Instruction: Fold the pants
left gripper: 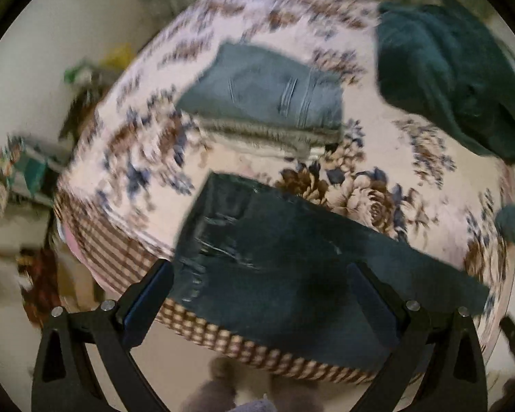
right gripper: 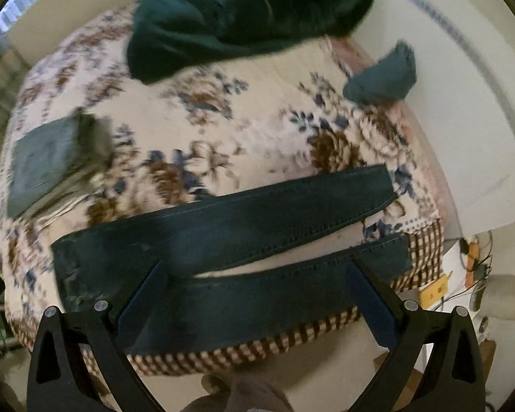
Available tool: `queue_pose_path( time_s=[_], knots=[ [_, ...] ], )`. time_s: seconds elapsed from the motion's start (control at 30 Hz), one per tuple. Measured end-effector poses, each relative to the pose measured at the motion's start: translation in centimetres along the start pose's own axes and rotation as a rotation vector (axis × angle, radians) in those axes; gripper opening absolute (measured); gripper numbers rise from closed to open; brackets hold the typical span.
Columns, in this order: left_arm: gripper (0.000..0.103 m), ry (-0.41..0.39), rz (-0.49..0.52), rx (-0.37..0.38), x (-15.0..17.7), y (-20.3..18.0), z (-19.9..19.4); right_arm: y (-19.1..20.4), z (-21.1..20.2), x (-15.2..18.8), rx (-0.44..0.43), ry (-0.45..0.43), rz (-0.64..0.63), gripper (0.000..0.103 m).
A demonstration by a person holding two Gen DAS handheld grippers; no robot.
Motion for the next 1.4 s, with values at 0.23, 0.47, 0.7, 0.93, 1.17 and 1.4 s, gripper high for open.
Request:
queue_pose_path(
  time_s=[0.23,0.47,0.7,0.93,1.17,1.4],
  knots=[
    [0.103,0.281,-0.242,-0.104,-2.1,-3.1,18.0,-8.5,16.5,-2.8,-0.007,0.188,0.259,0.103],
    [0.103,0.347,-0.479,-0.163,-4.2,-3.1,29.3,-15.5,28.3,-2.4,0.069,0.288,0.457,0.103],
    [0.103,0.326,-0.558,-0.274,-6.0,-2.0,31.7,-17.8,32.5,-3.6,0.149,0.283,0.487,0.103],
    [0.078,0.241,-0.476,-0.241,-6.1,-2.8,30.5,-18.9,35.6,-4.2,0.118,0.347,0.563,0.103],
    [0.018,0.179,-0.472,-0.111,-4.6,-0.1,25.1,-18.9,36.2,-2.5,0.064,0.378,0.616,0.087],
    [0.008,0.148,-0.562,0.146,-1.1,4.8,16.4,-19.2,31.9,0.4,-0.064,0.277,0.670,0.011]
  ],
)
Point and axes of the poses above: each gripper's, at about its wrist camera, not at the fingertips, and z roughly the way its jaws point, y to its left, x to its underside, the point moved 2 cm from there along z, roughly the way its jaws point, and after that the axes turned 14 degrees about -z, right-handed, at the moved point
